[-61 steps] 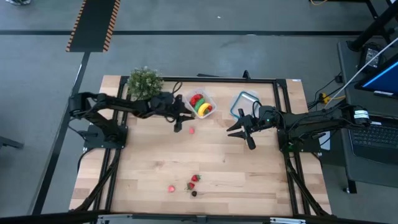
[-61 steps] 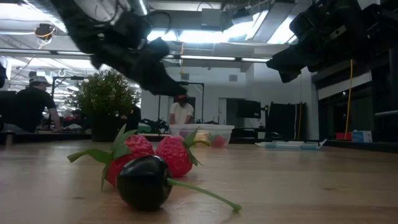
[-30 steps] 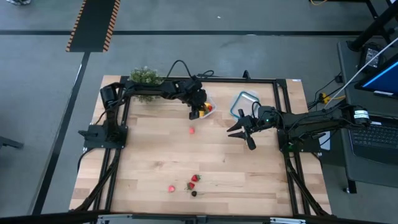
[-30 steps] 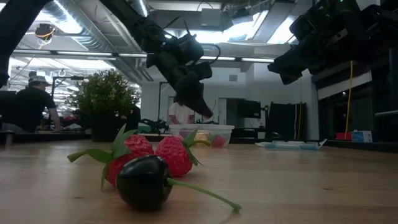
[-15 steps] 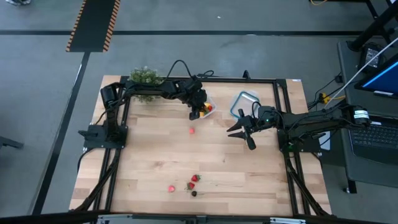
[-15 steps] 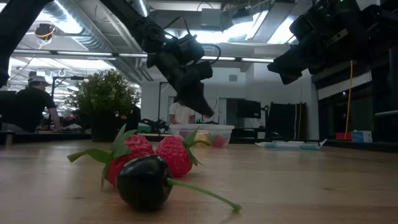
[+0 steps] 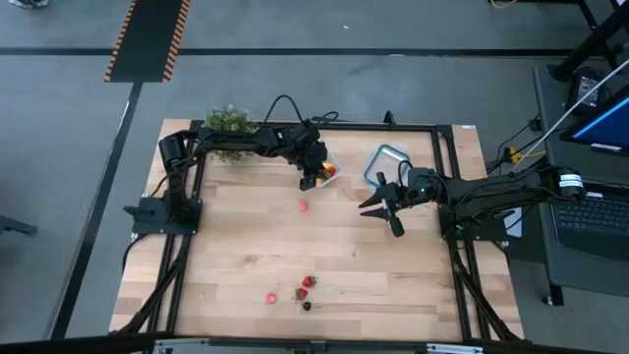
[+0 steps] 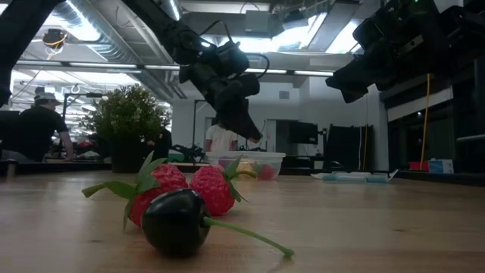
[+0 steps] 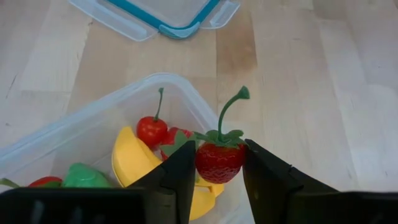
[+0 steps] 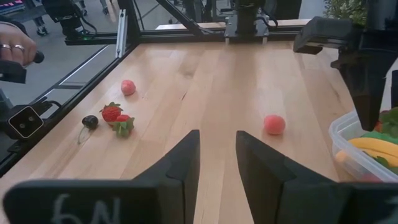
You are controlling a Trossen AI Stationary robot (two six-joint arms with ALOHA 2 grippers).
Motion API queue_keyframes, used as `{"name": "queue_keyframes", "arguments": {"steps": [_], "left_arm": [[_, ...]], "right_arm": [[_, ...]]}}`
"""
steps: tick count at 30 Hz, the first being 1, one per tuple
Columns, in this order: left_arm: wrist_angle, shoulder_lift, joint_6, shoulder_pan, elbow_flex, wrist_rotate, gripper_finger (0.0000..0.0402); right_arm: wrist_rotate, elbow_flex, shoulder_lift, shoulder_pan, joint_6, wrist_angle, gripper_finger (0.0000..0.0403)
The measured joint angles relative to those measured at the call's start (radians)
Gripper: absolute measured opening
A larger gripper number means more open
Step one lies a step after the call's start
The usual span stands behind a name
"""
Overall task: Pick and placing Produce into tupperware
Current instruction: Put the top red strawberry into the transparent container
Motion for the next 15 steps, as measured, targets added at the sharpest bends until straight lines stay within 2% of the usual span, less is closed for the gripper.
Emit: {"name": "queue_keyframes", "arguments": {"steps": [6, 10, 15], "left_arm": [[0.015, 0.010, 0.001, -0.002, 0.000, -0.046, 0.0121], [0.026, 0.043, 0.001, -0.007, 0.000, -0.027, 0.0131], [0.022, 0.069, 0.007, -0.007, -0.001, -0.064, 0.0127]], "right_arm": [[-0.003, 0.000, 0.000, 0.000, 0.001, 0.000, 0.0106], [-0.003, 0.000, 0.000, 0.000, 0.001, 0.000, 0.0106], [-0.003, 0.000, 0.000, 0.000, 0.001, 0.001, 0.0106]]}}
